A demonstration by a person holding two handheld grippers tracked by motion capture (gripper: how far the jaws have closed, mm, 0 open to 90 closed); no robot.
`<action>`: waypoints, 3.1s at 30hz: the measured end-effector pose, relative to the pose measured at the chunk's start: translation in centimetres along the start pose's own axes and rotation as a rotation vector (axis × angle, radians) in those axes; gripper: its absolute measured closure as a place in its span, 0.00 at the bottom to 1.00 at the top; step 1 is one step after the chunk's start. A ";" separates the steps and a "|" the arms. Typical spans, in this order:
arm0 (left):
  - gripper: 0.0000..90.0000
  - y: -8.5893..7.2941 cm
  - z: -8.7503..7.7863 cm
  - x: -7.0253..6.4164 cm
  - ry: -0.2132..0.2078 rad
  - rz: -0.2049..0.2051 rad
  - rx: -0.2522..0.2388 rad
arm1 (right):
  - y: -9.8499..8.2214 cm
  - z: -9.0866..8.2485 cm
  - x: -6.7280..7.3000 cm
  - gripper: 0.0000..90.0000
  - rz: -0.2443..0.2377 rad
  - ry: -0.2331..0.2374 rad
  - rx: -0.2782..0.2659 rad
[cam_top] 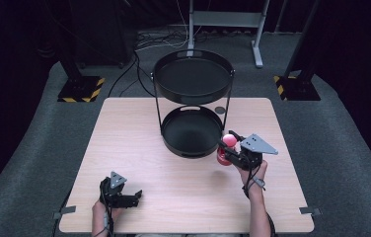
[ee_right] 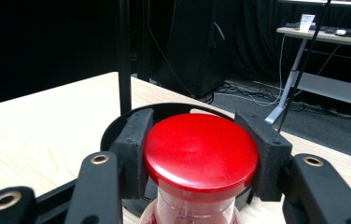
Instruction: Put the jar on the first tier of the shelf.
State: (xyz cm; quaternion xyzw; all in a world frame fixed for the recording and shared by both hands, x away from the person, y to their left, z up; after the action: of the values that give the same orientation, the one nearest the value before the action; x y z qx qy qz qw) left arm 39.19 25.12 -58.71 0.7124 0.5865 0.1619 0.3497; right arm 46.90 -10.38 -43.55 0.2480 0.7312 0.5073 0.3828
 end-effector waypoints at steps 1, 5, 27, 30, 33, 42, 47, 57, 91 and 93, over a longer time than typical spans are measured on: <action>0.02 0.0 0.0 0.0 0.000 0.000 0.000 | 0.0 0.1 0.0 0.53 0.001 0.001 0.000; 0.02 0.0 0.0 0.0 0.000 0.000 0.000 | 0.0 0.6 0.1 0.53 0.001 0.006 0.003; 0.02 0.0 0.0 0.0 0.000 0.000 0.000 | 0.4 2.9 -0.1 0.53 0.010 0.008 0.003; 0.02 0.0 0.0 0.0 0.000 0.000 0.001 | 0.5 3.1 -0.1 0.53 0.012 0.009 0.002; 0.02 0.0 0.0 0.0 -0.001 -0.001 0.001 | 0.6 3.6 -0.2 0.53 0.015 0.013 0.002; 0.02 0.0 0.0 0.0 -0.001 -0.002 0.000 | 1.0 4.6 -0.5 0.53 0.021 0.011 0.001; 0.02 0.0 0.0 0.0 -0.001 -0.001 0.001 | 1.3 5.0 -0.5 0.53 0.021 0.013 0.000; 0.02 0.0 0.0 0.0 -0.001 -0.001 0.001 | 1.7 6.2 -0.6 0.53 0.029 0.017 -0.003; 0.02 0.0 0.0 0.0 -0.001 0.001 0.001 | 1.2 10.2 -1.0 0.53 0.052 0.001 0.023; 0.02 0.0 0.0 0.0 -0.001 0.000 0.000 | 1.1 10.4 -1.0 0.53 0.053 -0.003 0.022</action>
State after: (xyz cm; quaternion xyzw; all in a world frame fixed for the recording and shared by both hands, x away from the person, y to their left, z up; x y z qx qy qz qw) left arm 39.19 25.12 -58.71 0.7126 0.5863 0.1616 0.3497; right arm 55.93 -4.97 -44.17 0.2722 0.7293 0.5088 0.3675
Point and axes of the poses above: each handheld gripper's, and its own axes: z roughly forward along the jaws, y roughly out of its top, x roughly to its left, the point moved 8 cm from there along z, roughly forward along the jaws, and after that the axes turned 15 degrees about -z, right-handed, at the moved point
